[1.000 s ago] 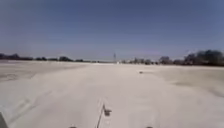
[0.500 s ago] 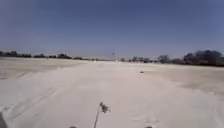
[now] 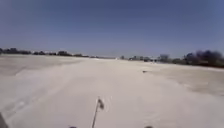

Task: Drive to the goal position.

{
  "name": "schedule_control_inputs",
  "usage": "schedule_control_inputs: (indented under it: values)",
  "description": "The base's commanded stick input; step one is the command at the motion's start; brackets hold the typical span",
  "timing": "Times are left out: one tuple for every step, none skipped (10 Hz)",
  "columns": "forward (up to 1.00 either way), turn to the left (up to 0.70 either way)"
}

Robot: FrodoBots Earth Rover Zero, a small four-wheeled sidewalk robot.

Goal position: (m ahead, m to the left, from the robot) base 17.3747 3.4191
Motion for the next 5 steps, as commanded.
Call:
schedule_control_inputs:
  values:
    - [0.70,0.00]
    - [0.70,0.00]
    - [0.70,0.00]
    - [0.70,0.00]
    - [0.70,0.00]
